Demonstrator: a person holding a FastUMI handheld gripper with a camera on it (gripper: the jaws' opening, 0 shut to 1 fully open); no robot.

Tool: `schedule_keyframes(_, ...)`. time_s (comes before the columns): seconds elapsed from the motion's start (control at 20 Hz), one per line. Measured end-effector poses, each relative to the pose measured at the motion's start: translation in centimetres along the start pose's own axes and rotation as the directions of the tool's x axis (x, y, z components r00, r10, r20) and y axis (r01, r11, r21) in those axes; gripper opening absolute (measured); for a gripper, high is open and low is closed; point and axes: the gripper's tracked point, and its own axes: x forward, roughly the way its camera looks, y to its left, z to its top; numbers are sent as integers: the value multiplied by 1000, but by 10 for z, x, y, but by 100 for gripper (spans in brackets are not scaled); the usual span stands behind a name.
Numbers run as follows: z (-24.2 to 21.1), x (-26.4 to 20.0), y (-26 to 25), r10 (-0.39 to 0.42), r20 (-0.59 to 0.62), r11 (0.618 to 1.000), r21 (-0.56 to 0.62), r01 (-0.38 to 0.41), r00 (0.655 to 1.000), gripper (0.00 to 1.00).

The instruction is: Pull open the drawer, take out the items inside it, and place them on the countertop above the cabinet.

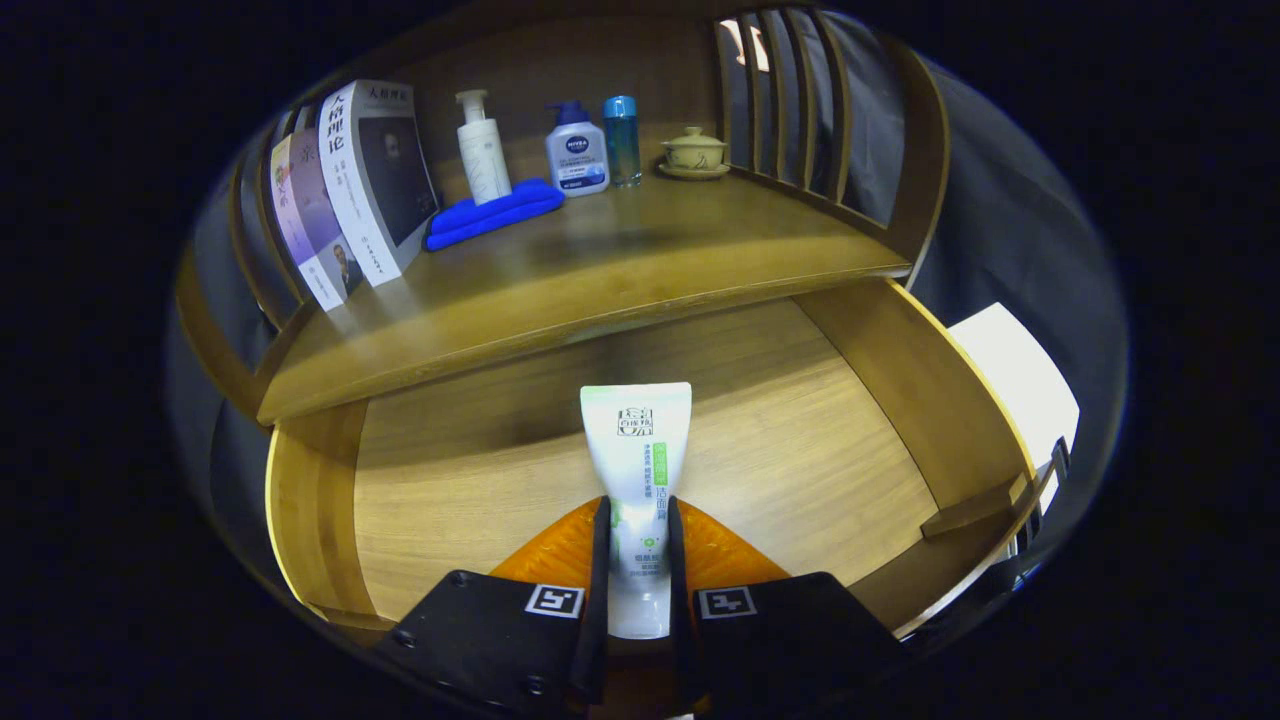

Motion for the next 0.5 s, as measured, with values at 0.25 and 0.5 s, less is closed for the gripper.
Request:
schedule_keyframes(0.25,7,-21,-6,3,64,1000,27,-4,998,27)
schedule_keyframes(0.5,39,-43,-10,14,169,999,33,-19,986,27)
